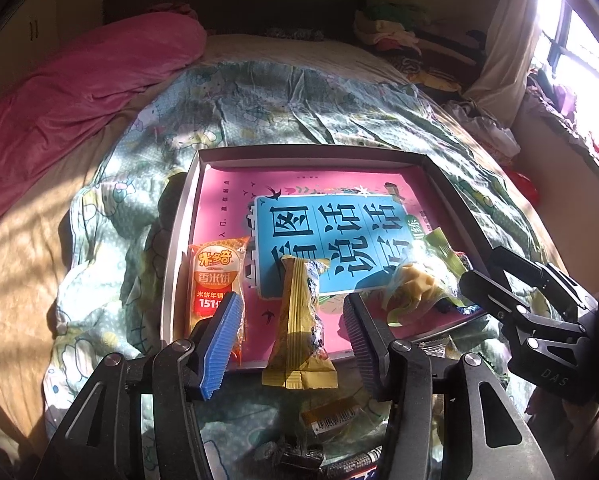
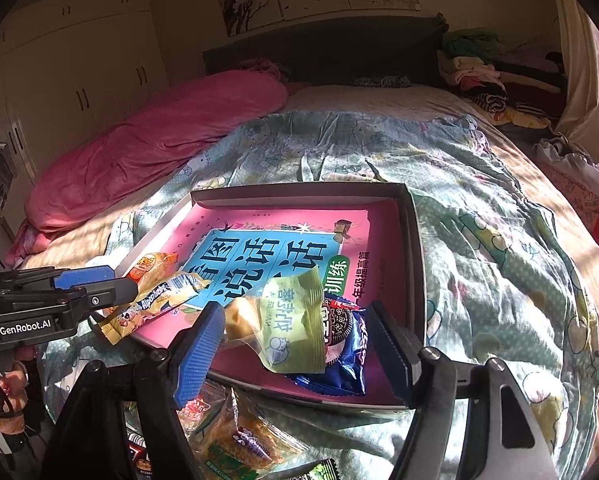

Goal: Organize snacks
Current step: 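Withdraw both open tools from the tray toward the remaining snacks, then reach the right tool to the clear green-labelled bread packet while the left tool reaches the dark chocolate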

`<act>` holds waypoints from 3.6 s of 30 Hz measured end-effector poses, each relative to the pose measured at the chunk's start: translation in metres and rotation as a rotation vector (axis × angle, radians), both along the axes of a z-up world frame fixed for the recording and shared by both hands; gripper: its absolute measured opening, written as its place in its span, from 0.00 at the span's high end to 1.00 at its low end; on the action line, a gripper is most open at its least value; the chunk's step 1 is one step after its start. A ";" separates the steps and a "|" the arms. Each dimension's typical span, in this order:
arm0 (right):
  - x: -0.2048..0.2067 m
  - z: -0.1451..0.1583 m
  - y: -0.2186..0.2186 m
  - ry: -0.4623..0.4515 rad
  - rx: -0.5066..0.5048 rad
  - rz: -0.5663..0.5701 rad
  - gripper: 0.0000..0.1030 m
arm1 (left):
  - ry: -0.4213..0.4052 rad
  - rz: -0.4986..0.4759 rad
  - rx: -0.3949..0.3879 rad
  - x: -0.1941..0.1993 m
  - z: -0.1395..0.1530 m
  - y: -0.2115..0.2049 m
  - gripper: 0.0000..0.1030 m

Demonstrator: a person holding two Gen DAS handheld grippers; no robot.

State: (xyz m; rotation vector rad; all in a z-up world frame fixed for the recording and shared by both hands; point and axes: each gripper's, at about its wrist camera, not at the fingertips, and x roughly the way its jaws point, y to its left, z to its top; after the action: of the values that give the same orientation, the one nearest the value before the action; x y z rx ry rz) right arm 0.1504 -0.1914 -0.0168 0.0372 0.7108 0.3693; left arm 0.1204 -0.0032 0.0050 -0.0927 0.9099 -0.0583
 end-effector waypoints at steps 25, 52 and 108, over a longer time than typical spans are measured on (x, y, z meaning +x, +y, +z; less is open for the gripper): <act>-0.033 0.028 -0.019 -0.120 0.041 -0.005 0.22 | -0.020 0.018 -0.008 -0.032 0.013 0.016 0.40; -0.060 0.018 -0.023 -0.053 0.012 -0.035 0.21 | 0.006 -0.073 0.002 -0.070 0.001 0.007 0.40; -0.088 -0.026 0.040 0.067 -0.273 0.163 0.21 | 0.159 -0.079 -0.011 -0.077 -0.046 0.009 0.40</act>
State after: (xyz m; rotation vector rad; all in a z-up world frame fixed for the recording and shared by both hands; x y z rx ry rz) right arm 0.0624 -0.1515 -0.0431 -0.2688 0.8282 0.4258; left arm 0.0436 0.0054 -0.0412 -0.0718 1.0725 -0.1309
